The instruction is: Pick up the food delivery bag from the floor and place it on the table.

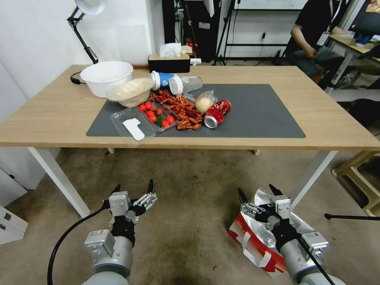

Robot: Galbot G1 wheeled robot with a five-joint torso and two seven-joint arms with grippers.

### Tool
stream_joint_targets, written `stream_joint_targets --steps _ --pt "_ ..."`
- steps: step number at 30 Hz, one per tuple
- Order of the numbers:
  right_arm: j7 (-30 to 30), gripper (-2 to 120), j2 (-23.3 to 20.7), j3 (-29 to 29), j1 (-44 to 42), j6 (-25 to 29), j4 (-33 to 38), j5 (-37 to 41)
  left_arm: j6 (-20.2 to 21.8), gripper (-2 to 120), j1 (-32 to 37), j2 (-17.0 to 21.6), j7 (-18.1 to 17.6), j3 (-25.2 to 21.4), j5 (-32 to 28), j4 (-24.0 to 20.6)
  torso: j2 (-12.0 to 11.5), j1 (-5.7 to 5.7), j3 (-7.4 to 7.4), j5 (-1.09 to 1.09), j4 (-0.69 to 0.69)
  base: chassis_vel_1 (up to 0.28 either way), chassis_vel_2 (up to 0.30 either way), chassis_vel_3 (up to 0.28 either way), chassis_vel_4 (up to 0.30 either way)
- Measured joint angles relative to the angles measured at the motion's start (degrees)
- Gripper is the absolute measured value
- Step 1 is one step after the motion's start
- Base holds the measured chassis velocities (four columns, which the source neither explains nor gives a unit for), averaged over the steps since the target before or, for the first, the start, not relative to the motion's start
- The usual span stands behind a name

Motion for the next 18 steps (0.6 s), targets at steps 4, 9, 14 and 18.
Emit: stream_joint_targets --steps 4,9,14,18 --pt "0.0 100 0.0 0.0 0.0 0.0 0.0 0.0 -0.1 100 0.0 0.0 0.0 0.0 0.0 0.1 -1.1 -0.43 -0.70 0.00 0.00 0.000 0.000 0.000 0.000" --pt "0.0 100 -0.1 0.1 0.0 0.0 0.0 0.1 -0.2 100 0.0 -0.2 -0.1 0.0 0.1 0.1 -2.5 -1.00 -1.54 0.00 0.00 0.000 0.000 0.000 0.000" --pt "0.0 100 -0.1 0.1 0.0 0.0 0.0 0.1 -0.2 100 0.0 -0.2 -0.3 0.1 0.1 0.1 -3.9 -1.54 -2.34 0.00 0.00 0.000 0.000 0.000 0.000" --pt "0.1 100 -0.1 0.2 0.0 0.0 -0.1 0.1 -0.2 100 0.0 -0.3 -0.3 0.1 0.2 0.1 -4.5 -1.78 -2.77 0.00 0.00 0.000 0.000 0.000 0.000"
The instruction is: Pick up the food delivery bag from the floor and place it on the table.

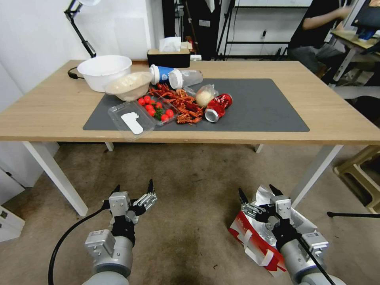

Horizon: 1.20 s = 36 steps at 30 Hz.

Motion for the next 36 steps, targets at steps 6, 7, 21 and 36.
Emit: stream_joint_targets --steps 6,7,21,36 --pt "0.1 100 0.0 0.1 0.0 -0.2 0.0 0.0 0.0 100 0.0 0.3 0.0 0.0 0.1 0.0 -1.1 -0.43 -0.68 0.00 0.00 0.000 0.000 0.000 0.000" --pt "0.1 100 -0.1 0.1 0.0 -0.2 0.0 0.1 0.0 100 -0.1 0.3 0.0 0.0 0.1 0.0 -1.5 -0.59 -0.92 0.00 0.00 0.000 0.000 0.000 0.000" --pt "0.2 100 0.0 0.2 -0.2 -0.2 0.0 0.1 -0.2 100 0.1 -0.1 0.1 0.2 0.2 0.0 -4.7 -1.74 -2.90 0.00 0.00 0.000 0.000 0.000 0.000" --pt "0.1 100 0.0 0.2 -0.3 -0.1 0.0 0.1 -0.3 100 0.1 -0.1 0.1 0.1 0.2 0.0 -6.1 -2.27 -3.77 0.00 0.00 0.000 0.000 0.000 0.000"
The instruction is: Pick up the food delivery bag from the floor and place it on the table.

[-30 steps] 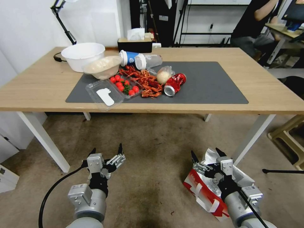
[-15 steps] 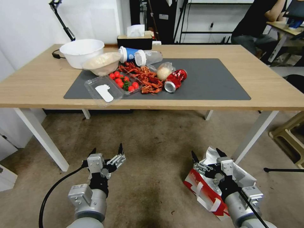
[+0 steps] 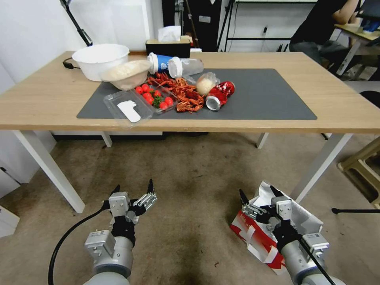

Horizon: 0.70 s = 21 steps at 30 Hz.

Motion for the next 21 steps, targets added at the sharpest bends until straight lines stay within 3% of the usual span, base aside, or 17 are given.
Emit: stream_joint_targets --steps 21 --pt "-0.1 100 0.3 -0.2 -0.2 0.1 -0.4 -0.3 -0.8 100 0.0 0.4 0.1 0.0 0.0 0.3 -6.3 -2.13 -4.18 0.00 0.00 0.000 0.000 0.000 0.000"
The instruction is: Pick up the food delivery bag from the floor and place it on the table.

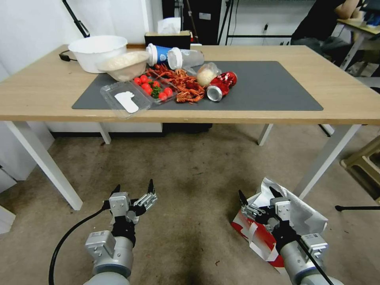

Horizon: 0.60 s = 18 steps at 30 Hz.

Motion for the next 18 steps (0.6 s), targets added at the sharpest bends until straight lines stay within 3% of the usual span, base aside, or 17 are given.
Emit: stream_joint_targets --steps 11,18 --pt "0.0 100 0.0 -0.1 0.0 0.0 -0.4 -0.1 -0.4 100 0.0 0.0 0.5 0.1 0.1 0.4 -2.5 -0.76 -1.69 0.00 0.00 0.000 0.000 0.000 0.000" --pt "0.0 100 0.0 -0.2 0.2 -0.1 -0.9 -0.2 -0.4 100 -0.1 0.0 0.5 0.1 0.0 0.8 -5.2 -1.57 -3.58 0.00 0.00 0.000 0.000 0.000 0.000"
